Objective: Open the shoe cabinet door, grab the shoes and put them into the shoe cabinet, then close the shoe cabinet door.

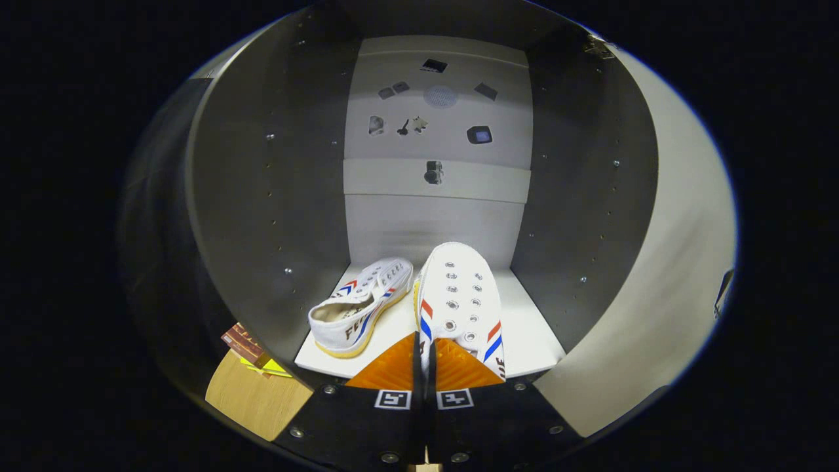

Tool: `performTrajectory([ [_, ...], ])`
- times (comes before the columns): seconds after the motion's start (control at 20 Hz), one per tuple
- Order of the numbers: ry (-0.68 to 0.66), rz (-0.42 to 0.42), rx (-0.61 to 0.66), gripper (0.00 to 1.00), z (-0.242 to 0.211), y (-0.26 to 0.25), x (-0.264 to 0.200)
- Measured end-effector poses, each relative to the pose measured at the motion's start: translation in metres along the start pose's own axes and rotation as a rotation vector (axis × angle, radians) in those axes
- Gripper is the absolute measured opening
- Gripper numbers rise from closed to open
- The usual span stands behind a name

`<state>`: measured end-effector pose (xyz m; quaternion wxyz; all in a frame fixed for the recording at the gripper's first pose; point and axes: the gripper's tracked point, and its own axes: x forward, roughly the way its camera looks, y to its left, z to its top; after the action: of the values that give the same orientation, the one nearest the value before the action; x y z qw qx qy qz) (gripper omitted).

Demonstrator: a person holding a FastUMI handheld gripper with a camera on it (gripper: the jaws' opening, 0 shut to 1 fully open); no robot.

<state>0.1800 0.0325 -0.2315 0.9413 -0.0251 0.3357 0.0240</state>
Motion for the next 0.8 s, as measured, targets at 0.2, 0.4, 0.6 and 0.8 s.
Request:
performTrajectory([
  [0.2, 0.025, -0.018, -0.042, 0.0, 0.013, -0.003, 0.032],
  [0.4, 0.082, -0.037, -0.072, 0.0, 0.004, -0.005, 0.066],
  [0.6, 0.13, -0.064, -0.084, 0.0, -0.011, -0.01, 0.099],
  [0.8, 0.172, -0.083, -0.089, 0.0, -0.019, -0.01, 0.123],
])
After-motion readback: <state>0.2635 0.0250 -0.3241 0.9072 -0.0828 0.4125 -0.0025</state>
